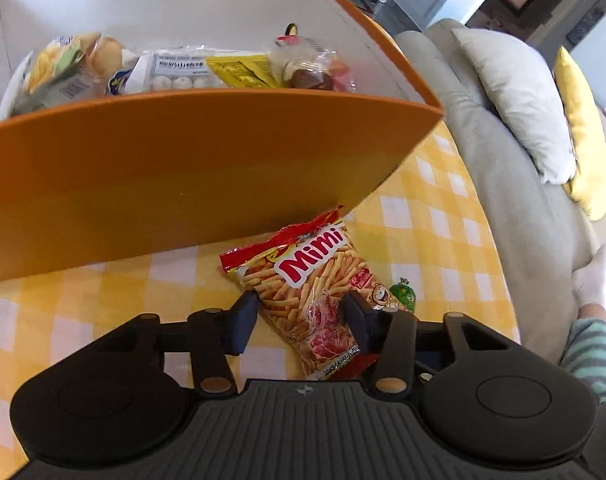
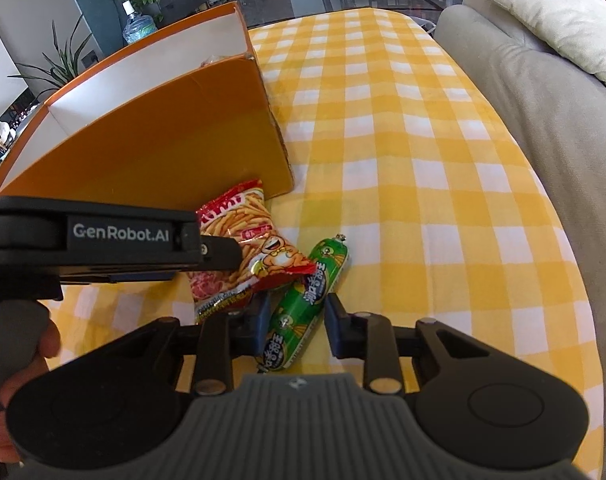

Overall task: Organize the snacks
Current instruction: 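Grasp the green tube snack with the right tool while the left tool grasps the red Mimi bag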

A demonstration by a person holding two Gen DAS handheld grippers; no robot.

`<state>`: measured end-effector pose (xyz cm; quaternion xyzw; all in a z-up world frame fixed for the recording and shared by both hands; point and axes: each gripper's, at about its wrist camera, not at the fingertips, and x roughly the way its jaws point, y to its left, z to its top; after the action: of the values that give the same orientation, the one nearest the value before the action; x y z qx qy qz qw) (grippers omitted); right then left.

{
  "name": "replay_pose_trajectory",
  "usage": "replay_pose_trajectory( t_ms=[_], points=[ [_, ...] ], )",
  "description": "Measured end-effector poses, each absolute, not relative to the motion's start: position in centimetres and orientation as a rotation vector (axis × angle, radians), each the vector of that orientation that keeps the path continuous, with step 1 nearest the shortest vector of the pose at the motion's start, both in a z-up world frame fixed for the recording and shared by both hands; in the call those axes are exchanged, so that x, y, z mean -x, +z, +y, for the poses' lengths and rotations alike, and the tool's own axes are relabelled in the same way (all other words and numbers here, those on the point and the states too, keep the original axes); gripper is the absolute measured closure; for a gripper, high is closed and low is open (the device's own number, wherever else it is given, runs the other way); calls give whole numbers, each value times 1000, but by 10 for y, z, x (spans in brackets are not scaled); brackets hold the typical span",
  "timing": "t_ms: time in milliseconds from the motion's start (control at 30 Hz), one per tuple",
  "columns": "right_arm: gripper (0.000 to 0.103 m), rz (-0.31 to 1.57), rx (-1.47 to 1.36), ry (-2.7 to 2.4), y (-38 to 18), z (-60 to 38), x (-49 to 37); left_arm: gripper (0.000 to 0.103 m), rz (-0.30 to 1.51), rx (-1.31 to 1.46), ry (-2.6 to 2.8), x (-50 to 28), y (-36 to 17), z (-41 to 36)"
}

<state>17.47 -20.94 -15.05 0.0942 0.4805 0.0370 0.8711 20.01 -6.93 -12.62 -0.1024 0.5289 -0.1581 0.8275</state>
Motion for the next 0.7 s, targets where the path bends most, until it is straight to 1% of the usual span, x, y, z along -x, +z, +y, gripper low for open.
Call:
replay_pose_trajectory(
  t_ms=[67,100,133,267,400,567,667,700],
  points=[
    [78,1009,-178,71,-149,-209,-171,61,1115,199,-346,-197,-124,-70],
    [78,1011,-165,69,-149,-208,-169,67,1119,203,-353,-195,-122,-69],
    [79,1013,-150,69,-149,-208,-166,68,1130,206,-358,-194,-121,-67],
    [79,1033,-88,77,-146,-206,-153,69,1185,152,-371,-184,-116,-58],
    [79,1057,-45,113,-145,-202,-140,70,1280,100,-394,-173,-110,-42],
    [79,1103,-39,164,-142,-196,-122,70,1375,29,-459,-155,-107,-19],
    [79,1132,-48,200,-142,-193,-111,67,1410,3,-458,-147,-107,-9],
    [79,1139,-49,207,-142,-191,-109,63,1413,3,-445,-145,-107,-7]
  ],
)
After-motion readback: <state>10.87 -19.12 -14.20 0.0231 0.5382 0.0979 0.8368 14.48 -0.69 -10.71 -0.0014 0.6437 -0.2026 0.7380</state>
